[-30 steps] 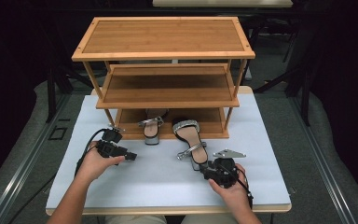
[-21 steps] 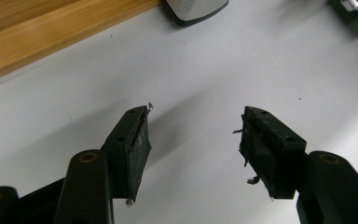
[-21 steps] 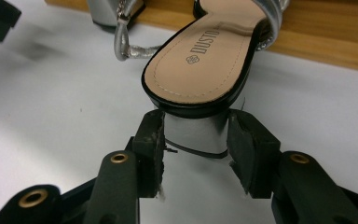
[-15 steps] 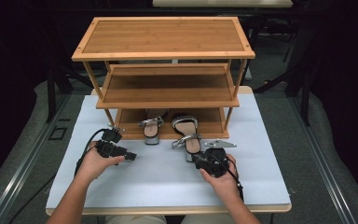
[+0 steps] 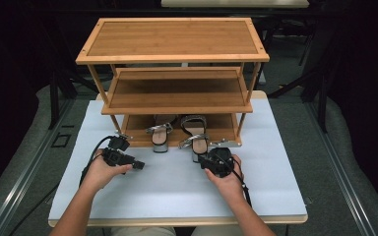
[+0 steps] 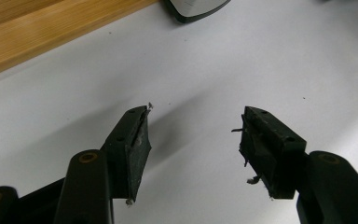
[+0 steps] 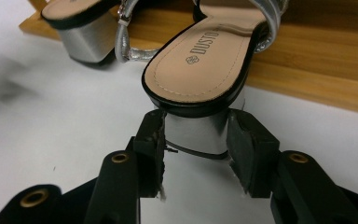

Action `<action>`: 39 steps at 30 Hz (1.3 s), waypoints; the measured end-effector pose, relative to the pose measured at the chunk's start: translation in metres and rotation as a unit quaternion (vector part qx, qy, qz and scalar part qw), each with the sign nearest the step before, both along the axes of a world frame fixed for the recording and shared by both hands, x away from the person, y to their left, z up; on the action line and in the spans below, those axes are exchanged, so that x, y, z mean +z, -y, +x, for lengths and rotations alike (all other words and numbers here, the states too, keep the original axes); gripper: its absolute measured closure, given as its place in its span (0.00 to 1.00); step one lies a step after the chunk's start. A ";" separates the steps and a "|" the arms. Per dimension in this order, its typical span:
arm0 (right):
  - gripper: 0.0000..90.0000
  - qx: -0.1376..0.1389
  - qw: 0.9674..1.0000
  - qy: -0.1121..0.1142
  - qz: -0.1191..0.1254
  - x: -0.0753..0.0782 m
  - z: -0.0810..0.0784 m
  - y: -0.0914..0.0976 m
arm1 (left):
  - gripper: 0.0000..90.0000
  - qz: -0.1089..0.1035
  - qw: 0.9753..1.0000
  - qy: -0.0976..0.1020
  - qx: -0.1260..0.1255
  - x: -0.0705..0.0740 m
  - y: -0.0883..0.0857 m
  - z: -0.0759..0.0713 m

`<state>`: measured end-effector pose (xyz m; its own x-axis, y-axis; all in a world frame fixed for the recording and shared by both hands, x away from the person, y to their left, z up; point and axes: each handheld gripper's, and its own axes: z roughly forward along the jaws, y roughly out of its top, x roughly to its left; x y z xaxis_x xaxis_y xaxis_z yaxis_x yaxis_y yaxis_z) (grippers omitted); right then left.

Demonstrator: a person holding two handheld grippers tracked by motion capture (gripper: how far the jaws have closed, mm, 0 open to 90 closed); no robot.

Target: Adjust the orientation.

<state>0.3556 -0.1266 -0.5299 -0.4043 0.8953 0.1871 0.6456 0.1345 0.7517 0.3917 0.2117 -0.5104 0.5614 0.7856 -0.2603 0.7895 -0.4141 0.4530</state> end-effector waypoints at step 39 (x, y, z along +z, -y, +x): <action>0.65 0.019 1.000 -0.013 -0.018 0.002 0.041 -0.003 | 0.51 0.004 0.999 0.046 -0.009 -0.007 0.014 0.014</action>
<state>0.3971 -0.1239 -0.5279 -0.4328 0.8862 0.1653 0.6590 0.1858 0.7288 0.4053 0.1973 -0.5175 0.5966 0.7767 -0.2017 0.7373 -0.4314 0.5199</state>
